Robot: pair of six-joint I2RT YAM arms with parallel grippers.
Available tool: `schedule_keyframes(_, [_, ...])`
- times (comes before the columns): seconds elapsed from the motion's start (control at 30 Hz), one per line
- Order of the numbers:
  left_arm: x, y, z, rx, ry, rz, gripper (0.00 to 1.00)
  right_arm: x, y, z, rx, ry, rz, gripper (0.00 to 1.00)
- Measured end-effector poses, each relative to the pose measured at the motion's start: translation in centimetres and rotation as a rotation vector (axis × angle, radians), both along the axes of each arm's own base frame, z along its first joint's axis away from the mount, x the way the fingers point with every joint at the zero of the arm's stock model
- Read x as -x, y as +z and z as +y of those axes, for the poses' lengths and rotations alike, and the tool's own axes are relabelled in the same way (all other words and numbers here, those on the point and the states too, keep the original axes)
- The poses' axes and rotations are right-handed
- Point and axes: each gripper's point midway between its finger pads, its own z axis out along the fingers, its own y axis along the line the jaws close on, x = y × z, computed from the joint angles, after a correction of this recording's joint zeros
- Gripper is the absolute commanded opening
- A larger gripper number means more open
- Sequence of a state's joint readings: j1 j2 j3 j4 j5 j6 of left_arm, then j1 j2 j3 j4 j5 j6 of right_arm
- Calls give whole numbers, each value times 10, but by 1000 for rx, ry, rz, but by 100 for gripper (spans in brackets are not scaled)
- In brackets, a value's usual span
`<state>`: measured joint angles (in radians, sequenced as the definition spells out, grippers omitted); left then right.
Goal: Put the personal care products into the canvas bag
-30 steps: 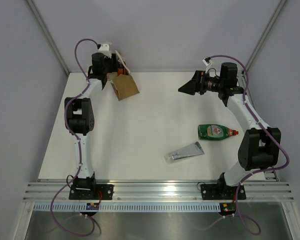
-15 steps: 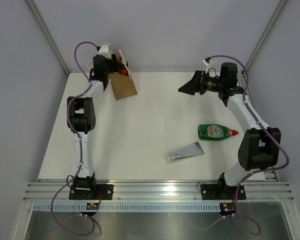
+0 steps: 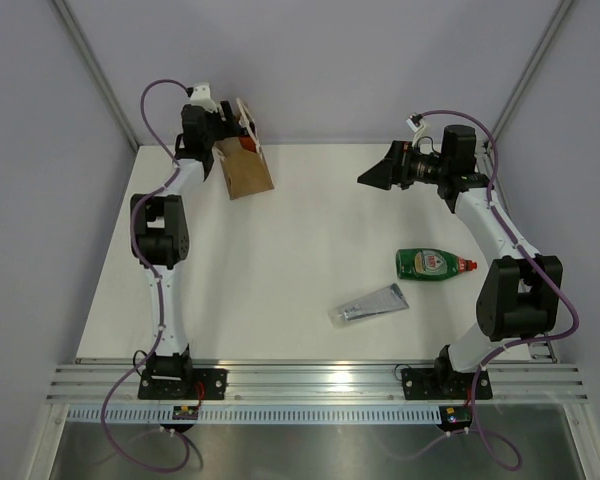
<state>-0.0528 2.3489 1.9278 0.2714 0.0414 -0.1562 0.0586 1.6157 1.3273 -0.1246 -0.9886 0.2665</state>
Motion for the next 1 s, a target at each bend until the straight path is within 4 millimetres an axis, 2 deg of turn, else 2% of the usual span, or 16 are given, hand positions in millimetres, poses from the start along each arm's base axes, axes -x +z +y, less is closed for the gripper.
schedule_keyframes(0.03, [0, 8, 1, 3, 1, -15, 84, 0, 0, 0, 0, 0, 0, 100])
schedule_keyframes(0.07, [1, 15, 1, 3, 2, -28, 92, 0, 0, 0, 0, 0, 0, 100])
schedule_keyframes(0.23, [7, 64, 7, 12, 6, -109, 93, 0, 0, 0, 0, 0, 0, 99])
schedule_keyframes(0.33, [10, 87, 12, 13, 13, -148, 93, 0, 0, 0, 0, 0, 0, 100])
schedule_keyframes(0.47, [15, 106, 16, 11, 17, -175, 93, 0, 0, 0, 0, 1, -1, 99])
schedule_keyframes(0.6, [25, 117, 18, 8, 19, -156, 93, 3, 0, 1, 5, 25, -14, 100])
schedule_keyframes(0.63, [29, 122, 18, 8, 19, -148, 98, 5, -1, 1, 9, 39, -17, 99])
schedule_keyframes(0.67, [35, 126, 18, 7, 18, -143, 99, 9, -2, 2, 24, 72, -20, 99])
schedule_keyframes(0.7, [46, 134, 18, 13, 17, -136, 99, 10, -2, 2, 31, 81, -21, 99])
schedule_keyframes(0.73, [49, 134, 18, 16, 17, -131, 99, 11, -2, 3, 54, 111, -37, 99])
schedule_keyframes(0.77, [62, 135, 17, 26, 16, -115, 99, 11, -2, 3, 81, 132, -51, 99])
schedule_keyframes(0.9, [124, 146, 15, 75, 10, -54, 99, 11, -12, -5, 254, 231, -155, 100])
schedule_keyframes(1.0, [181, 156, 7, 118, -28, -39, 99, 27, -38, -23, 436, 318, -230, 99])
